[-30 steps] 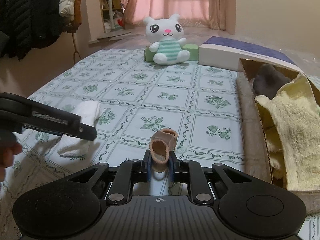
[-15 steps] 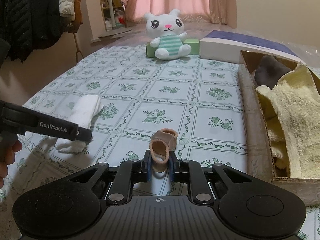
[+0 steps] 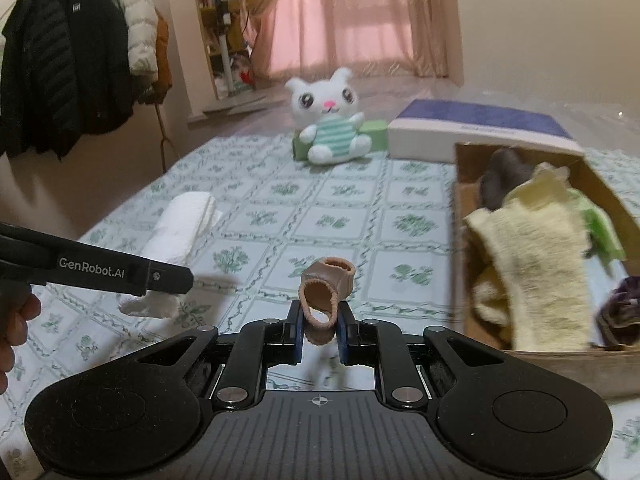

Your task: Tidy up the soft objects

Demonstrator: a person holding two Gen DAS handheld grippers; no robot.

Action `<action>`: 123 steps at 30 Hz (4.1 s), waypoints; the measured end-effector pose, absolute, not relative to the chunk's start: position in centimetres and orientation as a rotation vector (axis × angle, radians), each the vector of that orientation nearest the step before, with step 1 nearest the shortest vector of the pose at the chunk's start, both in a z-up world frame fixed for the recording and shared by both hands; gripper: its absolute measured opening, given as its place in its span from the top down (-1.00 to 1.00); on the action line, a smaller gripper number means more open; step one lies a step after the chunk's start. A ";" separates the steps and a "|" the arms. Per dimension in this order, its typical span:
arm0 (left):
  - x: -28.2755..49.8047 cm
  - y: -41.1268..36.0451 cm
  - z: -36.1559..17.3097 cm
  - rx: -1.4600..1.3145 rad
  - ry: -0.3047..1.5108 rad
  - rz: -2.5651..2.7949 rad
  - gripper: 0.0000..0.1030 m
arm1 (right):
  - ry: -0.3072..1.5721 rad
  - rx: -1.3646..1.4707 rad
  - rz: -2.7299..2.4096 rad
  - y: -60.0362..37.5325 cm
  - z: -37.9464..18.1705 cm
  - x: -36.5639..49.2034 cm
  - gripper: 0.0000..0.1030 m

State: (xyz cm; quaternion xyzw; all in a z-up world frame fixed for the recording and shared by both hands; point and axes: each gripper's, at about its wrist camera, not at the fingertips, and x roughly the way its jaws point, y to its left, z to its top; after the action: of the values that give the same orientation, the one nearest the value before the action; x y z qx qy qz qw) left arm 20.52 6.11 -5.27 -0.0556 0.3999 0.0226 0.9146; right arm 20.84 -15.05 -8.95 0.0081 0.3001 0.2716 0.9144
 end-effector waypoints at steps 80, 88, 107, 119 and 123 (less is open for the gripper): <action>35.3 -16.5 -4.9 0.091 0.865 -0.391 -0.26 | 0.628 0.056 0.362 -35.1 -7.0 29.7 0.11; 33.2 -15.5 -3.3 0.072 0.847 -0.382 -0.26 | 0.626 0.100 0.345 -35.1 -5.4 27.4 -0.05; 25.7 -12.6 1.4 0.043 0.771 -0.331 -0.27 | 0.595 0.185 0.308 -34.3 -1.7 20.6 -0.25; 18.9 -8.9 3.9 0.027 0.707 -0.265 -0.27 | 0.586 0.254 0.275 -32.9 0.3 15.7 -0.32; 16.4 -8.0 4.4 0.025 0.682 -0.245 -0.28 | 0.587 0.241 0.283 -31.7 0.7 13.8 -0.32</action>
State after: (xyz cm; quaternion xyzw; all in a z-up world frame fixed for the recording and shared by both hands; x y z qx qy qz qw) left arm 16.43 -7.95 4.37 0.0123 0.3335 -0.1199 0.9350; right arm 13.77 -31.70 0.71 0.1182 0.2878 0.1386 0.9402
